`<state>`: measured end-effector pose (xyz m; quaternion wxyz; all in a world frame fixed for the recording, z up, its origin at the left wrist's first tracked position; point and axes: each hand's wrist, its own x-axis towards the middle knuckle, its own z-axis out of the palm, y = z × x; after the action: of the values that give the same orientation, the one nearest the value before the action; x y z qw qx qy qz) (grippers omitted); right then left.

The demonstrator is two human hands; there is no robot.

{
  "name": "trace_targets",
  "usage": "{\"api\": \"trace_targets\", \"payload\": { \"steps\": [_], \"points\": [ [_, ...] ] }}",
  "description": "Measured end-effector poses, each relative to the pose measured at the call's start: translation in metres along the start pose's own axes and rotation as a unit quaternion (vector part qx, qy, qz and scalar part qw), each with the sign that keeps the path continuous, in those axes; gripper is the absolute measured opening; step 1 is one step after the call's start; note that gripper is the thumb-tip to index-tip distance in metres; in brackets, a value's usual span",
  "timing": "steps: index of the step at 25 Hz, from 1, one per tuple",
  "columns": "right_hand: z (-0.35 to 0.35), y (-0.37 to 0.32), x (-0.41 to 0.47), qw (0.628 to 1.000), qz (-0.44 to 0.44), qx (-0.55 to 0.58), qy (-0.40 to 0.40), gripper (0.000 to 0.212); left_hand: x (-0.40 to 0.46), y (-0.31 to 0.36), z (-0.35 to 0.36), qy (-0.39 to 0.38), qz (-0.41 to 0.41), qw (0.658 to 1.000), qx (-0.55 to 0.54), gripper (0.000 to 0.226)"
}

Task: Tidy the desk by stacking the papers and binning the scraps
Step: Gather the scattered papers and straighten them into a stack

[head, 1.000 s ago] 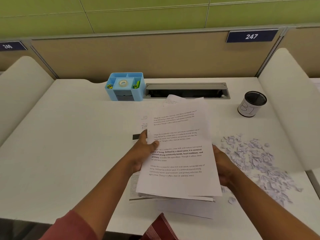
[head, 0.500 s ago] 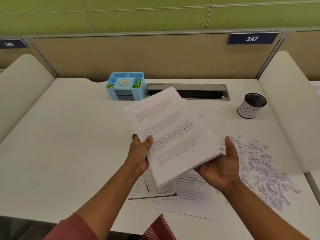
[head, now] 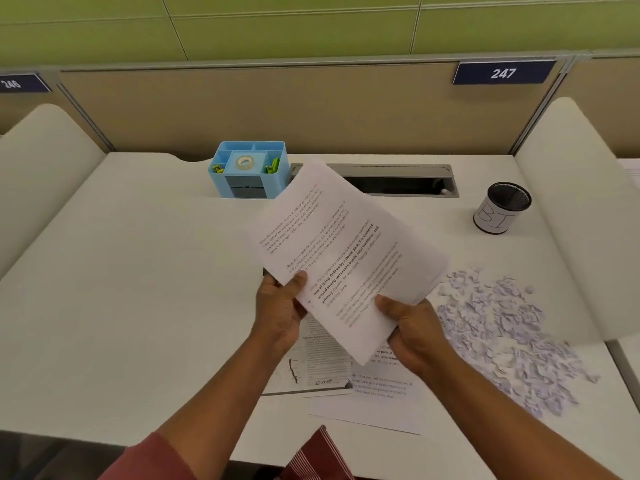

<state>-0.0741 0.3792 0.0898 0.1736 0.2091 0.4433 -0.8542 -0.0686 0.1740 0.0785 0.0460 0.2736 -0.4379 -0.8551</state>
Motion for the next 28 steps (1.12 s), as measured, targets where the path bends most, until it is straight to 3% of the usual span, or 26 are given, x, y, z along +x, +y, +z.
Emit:
{"api": "trace_targets", "payload": {
  "steps": [3,5,9,13,17,23,28],
  "points": [
    [-0.023,-0.02,0.008,0.994,-0.047,-0.091,-0.04,0.043,0.012,0.027,-0.024,0.001,-0.003,1.0,0.011,0.043],
    [-0.039,-0.032,0.01,0.984,-0.068,-0.15,-0.064,0.051,0.019,0.043,-0.045,-0.021,0.021,0.995,0.096,0.049],
    [-0.048,-0.042,0.016,0.953,-0.107,-0.275,-0.075,0.038,0.021,0.051,-0.063,-0.047,0.087,0.933,0.345,0.037],
    [-0.049,-0.032,0.022,0.932,-0.113,-0.337,-0.073,0.035,0.018,0.03,-0.068,-0.01,0.123,0.901,0.415,0.038],
    [-0.056,-0.016,0.02,0.936,-0.097,-0.33,-0.074,0.045,0.01,0.006,-0.069,-0.019,0.157,0.894,0.419,0.042],
    [-0.054,-0.011,0.019,0.942,-0.11,-0.313,-0.048,0.043,0.002,0.007,-0.049,0.017,0.187,0.953,0.239,0.033],
    [-0.055,-0.006,0.018,0.935,-0.112,-0.334,-0.045,0.046,-0.002,0.001,-0.035,0.021,0.172,0.959,0.224,0.037]
  ]
}}
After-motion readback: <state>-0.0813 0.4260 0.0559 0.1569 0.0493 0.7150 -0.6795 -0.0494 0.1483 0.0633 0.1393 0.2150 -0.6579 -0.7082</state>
